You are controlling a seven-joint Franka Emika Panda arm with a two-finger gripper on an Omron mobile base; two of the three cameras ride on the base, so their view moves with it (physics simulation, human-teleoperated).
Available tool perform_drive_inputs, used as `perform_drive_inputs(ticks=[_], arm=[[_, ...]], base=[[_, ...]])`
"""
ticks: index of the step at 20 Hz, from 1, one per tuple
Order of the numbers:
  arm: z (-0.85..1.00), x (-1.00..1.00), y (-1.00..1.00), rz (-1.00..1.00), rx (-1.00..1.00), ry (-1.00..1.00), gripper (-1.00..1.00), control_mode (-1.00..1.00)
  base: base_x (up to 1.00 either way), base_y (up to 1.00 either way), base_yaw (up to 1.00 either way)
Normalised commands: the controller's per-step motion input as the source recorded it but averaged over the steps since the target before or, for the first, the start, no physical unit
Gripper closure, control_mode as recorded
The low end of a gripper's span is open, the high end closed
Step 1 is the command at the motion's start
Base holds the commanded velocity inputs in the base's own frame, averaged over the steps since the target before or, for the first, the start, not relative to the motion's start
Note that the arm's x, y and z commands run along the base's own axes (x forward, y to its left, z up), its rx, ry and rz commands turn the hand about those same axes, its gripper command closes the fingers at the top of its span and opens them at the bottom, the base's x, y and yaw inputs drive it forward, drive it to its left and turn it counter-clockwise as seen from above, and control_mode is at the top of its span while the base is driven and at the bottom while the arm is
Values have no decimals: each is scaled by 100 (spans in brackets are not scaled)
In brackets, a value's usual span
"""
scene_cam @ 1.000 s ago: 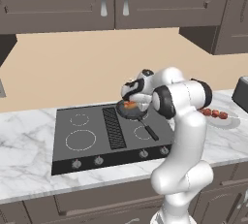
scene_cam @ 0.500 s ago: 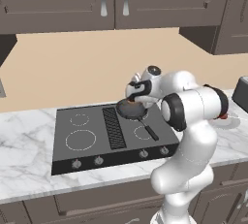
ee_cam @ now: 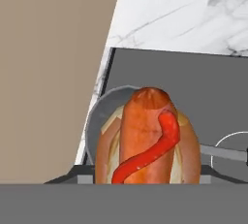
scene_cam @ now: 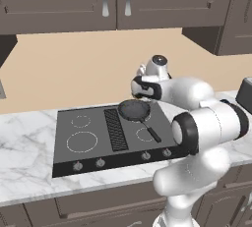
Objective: Place the cold items (sweet potato and lime) from the fridge in one tupperware on the dining counter. Place the warm items (hot dog and kebab skewer) in the stove area in another tupperware.
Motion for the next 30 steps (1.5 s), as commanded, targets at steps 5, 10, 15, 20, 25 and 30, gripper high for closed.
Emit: perform_drive_inputs(ticks=[5,10,15,20,25,30], arm=[[22,-71,0,5,-21,0,100,-100],[20,-86,-9,15,-15,0,100,-100],[33,-80,-2,19,-23,0,100,-100],[24,-81,0,22,-21,2,100,-100],[34,-80,-6,28,-14,8,100,-100],[32,-85,-15,30,-7,5,100,-100]], base=[[0,0,0],[0,0,0],[0,0,0],[0,0,0],[0,0,0],[0,0,0]])
